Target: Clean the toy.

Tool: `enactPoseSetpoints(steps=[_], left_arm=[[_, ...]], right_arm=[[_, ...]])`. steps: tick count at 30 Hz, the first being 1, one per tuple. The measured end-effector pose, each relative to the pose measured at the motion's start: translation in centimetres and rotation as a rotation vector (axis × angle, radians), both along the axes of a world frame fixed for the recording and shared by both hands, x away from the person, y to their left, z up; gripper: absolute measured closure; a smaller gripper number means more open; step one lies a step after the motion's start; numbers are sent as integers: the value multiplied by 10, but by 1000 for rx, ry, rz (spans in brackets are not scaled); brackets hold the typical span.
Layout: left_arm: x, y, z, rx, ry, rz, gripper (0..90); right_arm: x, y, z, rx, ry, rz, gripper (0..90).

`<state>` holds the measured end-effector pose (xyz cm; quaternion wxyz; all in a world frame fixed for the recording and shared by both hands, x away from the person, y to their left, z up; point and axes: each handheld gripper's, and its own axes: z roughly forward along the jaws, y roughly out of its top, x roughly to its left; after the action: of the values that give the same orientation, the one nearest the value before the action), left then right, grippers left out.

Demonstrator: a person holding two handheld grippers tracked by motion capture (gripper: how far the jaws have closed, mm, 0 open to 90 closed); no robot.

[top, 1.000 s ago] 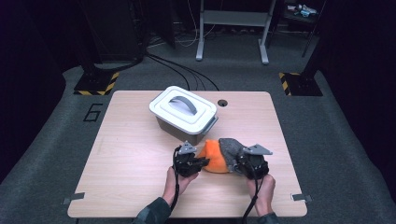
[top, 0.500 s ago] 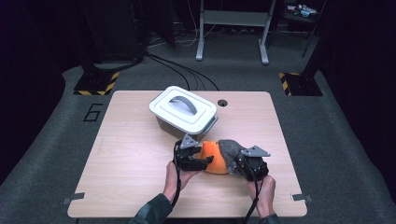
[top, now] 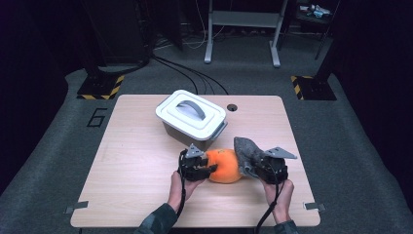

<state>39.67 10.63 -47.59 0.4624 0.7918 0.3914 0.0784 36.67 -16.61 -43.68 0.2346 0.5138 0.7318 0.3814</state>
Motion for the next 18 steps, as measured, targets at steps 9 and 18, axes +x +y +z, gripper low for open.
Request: enactPoseSetpoints(steps=[9,18], left_arm=[[-1,-2,-2,17,-4,-15,582],[0,-1,-3,7,2,-17,583]], right_arm=[[19,6,-37,-6,115,-23,712],[30,4,-57,-75,220,-55,706]])
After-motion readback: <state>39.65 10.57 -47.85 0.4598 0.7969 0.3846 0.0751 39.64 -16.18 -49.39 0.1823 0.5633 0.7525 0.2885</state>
